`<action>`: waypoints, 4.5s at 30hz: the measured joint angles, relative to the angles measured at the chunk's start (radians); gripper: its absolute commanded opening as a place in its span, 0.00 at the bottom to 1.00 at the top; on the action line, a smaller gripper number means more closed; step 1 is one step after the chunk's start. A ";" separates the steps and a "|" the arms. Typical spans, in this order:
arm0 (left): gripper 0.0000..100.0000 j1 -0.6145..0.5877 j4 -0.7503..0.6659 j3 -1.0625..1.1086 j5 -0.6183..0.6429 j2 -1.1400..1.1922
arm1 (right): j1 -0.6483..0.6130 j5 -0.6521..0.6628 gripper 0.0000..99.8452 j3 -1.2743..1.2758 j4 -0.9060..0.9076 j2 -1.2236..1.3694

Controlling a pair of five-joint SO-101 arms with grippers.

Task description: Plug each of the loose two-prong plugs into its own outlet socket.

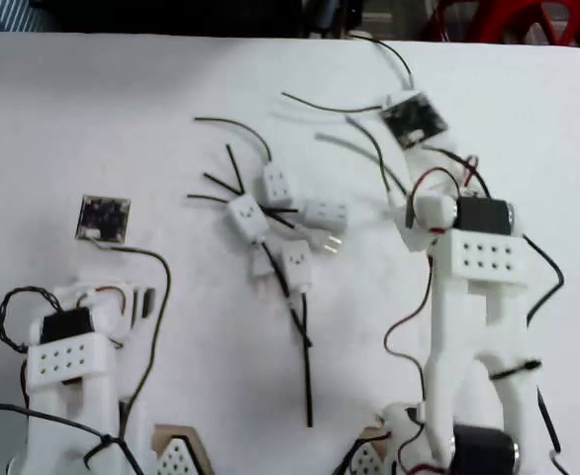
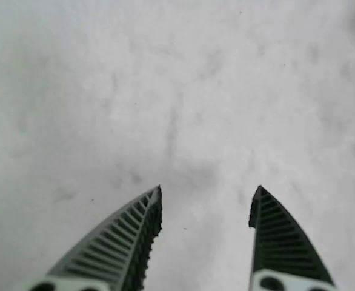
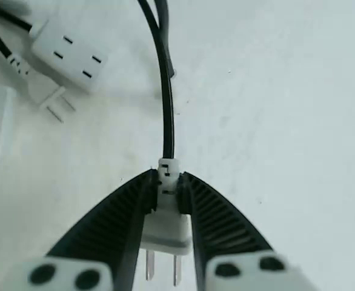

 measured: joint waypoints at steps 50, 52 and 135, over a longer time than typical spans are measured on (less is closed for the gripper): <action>0.24 0.000 0.000 0.000 0.000 0.000 | -0.052 -0.121 0.14 -0.074 -0.058 0.551; 0.24 0.000 0.000 0.000 0.000 0.000 | -0.049 -0.120 0.14 -0.140 -0.009 0.609; 0.24 0.000 -0.002 0.008 0.000 0.000 | -0.187 -0.147 0.02 0.226 -0.209 0.411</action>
